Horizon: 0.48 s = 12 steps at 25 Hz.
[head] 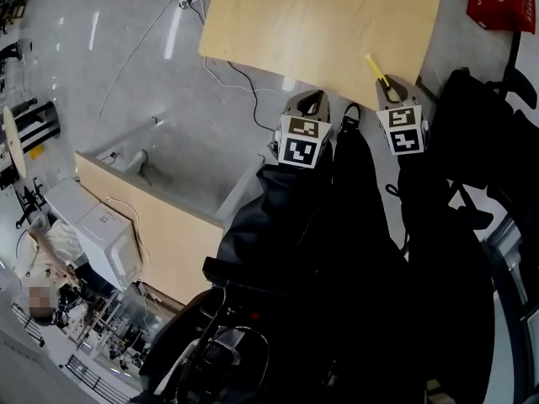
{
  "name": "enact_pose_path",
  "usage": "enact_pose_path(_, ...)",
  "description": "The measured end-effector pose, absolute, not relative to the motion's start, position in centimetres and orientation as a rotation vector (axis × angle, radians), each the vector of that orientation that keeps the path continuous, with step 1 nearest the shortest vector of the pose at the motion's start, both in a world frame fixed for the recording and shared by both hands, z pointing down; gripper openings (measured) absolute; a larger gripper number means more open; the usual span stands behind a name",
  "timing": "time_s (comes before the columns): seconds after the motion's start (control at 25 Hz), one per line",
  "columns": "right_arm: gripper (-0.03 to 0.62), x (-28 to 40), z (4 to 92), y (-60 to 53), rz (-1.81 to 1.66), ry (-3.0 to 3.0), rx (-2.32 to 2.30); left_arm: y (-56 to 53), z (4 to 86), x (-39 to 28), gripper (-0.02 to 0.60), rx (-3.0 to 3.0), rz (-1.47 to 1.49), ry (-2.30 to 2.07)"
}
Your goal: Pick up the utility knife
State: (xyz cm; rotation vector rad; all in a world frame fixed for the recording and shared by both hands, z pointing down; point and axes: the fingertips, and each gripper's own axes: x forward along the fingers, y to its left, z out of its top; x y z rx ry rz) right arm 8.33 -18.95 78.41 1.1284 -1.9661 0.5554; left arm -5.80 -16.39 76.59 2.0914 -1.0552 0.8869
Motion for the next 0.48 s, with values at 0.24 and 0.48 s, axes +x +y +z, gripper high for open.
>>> enact_pose_path(0.24, 0.069, 6.8, 71.1, -18.3, 0.457, -2.058, 1.223, -17.6, 71.7, -4.7, 0.0, 2.17, 0.801, -1.086)
enact_pose_path(0.48, 0.069, 6.4, 63.6, -17.6, 0.389, -2.131, 1.317, -17.9, 65.3, -2.0, 0.0, 2.281, 0.724, -1.083)
